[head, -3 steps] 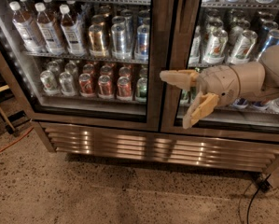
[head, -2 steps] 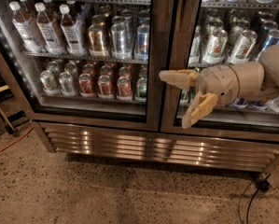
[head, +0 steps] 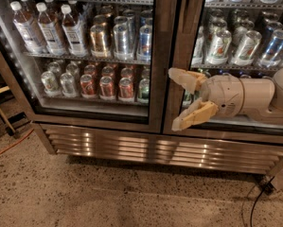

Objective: Open left fridge door

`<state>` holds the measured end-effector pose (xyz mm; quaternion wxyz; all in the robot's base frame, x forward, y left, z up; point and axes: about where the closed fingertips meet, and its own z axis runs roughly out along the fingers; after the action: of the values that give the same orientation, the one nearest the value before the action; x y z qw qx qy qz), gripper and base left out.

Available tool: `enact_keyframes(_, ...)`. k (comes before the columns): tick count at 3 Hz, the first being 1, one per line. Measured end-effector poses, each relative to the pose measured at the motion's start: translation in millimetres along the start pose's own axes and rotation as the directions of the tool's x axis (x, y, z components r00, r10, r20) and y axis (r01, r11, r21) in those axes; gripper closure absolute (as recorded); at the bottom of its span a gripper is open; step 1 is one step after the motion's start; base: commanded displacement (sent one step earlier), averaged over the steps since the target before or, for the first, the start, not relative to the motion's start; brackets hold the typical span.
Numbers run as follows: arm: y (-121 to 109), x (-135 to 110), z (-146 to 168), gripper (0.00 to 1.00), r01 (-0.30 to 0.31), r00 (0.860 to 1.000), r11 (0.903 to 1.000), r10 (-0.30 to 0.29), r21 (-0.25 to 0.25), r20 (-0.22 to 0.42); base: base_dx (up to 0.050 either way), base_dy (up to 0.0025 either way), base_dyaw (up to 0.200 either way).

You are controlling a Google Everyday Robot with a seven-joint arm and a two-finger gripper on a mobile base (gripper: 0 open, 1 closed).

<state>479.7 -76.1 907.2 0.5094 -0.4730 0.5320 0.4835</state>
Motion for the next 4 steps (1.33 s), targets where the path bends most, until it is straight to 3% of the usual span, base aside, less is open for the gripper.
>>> enact_keyframes(1,0,0,0,0.0,0.0,1.0,1.0,0.0,0.0,0.0,0.0,0.0,0.0)
enact_keyframes(2,13,-37,11,0.0,0.045,0.998,0.9984,-0.046,0.033,0.03,0.0,0.0,0.0)
enact_keyframes(3,49,-96,30,0.0,0.145,0.989,0.9877,-0.146,0.06,0.022,0.0,0.0,0.0)
enact_keyframes(4,49,-96,30,0.0,0.145,0.989,0.9877,-0.146,0.059,0.023,0.0,0.0,0.0)
